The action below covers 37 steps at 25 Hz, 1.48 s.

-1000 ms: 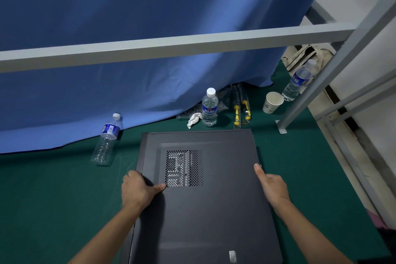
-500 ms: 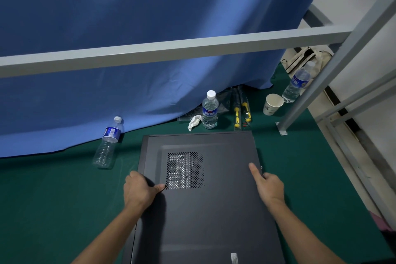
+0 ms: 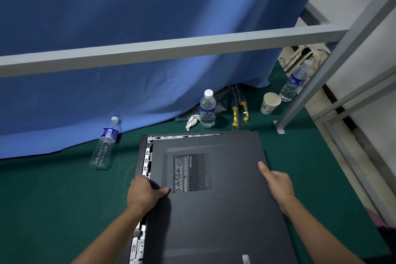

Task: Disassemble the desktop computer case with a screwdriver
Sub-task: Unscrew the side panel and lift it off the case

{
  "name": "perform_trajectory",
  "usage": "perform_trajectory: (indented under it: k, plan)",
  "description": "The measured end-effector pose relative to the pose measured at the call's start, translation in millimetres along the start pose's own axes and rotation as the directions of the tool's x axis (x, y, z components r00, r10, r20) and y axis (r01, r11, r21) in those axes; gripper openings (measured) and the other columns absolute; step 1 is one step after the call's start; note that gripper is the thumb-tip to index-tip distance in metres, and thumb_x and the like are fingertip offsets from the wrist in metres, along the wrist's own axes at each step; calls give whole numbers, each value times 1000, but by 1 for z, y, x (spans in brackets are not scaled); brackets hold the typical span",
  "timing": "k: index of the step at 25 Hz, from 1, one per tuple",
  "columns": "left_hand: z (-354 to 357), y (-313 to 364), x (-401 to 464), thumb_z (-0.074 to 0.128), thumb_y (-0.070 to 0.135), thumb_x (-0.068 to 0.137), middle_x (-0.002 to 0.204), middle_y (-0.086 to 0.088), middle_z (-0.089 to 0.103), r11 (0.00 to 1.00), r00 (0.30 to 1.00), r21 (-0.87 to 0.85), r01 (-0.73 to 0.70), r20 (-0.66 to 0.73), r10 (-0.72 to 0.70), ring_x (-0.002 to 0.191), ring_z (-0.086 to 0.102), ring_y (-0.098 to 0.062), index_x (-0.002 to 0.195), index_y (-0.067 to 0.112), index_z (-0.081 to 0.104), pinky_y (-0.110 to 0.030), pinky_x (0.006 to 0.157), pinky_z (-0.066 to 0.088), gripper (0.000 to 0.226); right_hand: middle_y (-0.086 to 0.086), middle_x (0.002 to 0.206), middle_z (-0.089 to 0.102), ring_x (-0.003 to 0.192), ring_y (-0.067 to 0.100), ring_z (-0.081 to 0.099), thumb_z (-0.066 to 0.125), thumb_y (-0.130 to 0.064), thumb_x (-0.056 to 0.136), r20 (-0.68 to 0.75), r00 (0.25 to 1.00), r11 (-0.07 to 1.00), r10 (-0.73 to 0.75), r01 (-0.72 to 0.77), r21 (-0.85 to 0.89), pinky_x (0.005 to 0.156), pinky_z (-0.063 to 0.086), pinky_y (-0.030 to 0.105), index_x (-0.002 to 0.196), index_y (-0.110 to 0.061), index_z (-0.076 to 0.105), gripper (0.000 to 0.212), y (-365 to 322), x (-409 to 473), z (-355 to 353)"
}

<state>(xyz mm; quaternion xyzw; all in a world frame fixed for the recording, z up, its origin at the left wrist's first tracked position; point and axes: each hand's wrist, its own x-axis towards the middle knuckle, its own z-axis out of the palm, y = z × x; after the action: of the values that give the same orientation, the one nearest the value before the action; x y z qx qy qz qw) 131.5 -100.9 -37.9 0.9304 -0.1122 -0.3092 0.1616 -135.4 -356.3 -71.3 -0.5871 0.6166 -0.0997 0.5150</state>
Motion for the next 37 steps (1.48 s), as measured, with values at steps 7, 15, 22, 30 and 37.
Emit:
perform_trajectory:
  k: [7, 15, 22, 30, 37]
  plan:
    - [4, 11, 1, 90, 39, 68, 89, -14, 67, 993, 999, -119, 12, -29, -16, 85, 67, -29, 88, -4, 65, -35, 68, 52, 53, -5, 52, 24, 51, 15, 25, 68, -60, 80, 0, 1000, 998, 10, -10, 60, 54, 19, 30, 54, -26, 19, 65, 7, -7, -10]
    - [14, 14, -6, 86, 24, 75, 102, -12, 63, 967, 998, -248, -50, -45, 40, 93, 62, -28, 108, -1, 59, -36, 78, 51, 50, 7, 70, 38, 66, 22, 37, 62, -56, 87, 68, 998, 997, 6, -12, 79, 65, 30, 32, 64, -19, 29, 55, 8, -8, -25]
    - [14, 14, -25, 80, 15, 81, 107, -14, 68, 882, 999, -471, -32, -26, 22, 93, 66, -28, 118, 5, 54, -39, 83, 54, 46, 8, 119, 66, 108, 27, 64, 64, -42, 92, 170, 984, 992, -57, 37, 119, 99, 50, 47, 115, -5, 62, 43, -5, -21, -30]
    - [-14, 37, -43, 62, 29, 97, 95, -8, 75, 580, 991, -815, 8, 84, 105, 84, 72, -24, 103, 11, 66, -30, 65, 54, 19, 3, 102, 74, 90, 21, 72, 66, -36, 92, 123, 968, 964, -217, 192, 186, 88, 57, 46, 104, -12, 67, 28, -54, -46, -66]
    - [-54, 78, -77, 56, 35, 100, 91, -7, 76, 458, 942, -844, -278, -146, 304, 82, 71, -23, 95, 13, 72, -41, 78, 56, 28, -1, 106, 73, 89, 13, 72, 65, -44, 90, 66, 947, 941, -316, 304, 148, 78, 58, 32, 105, -20, 67, 29, -74, -57, -105]
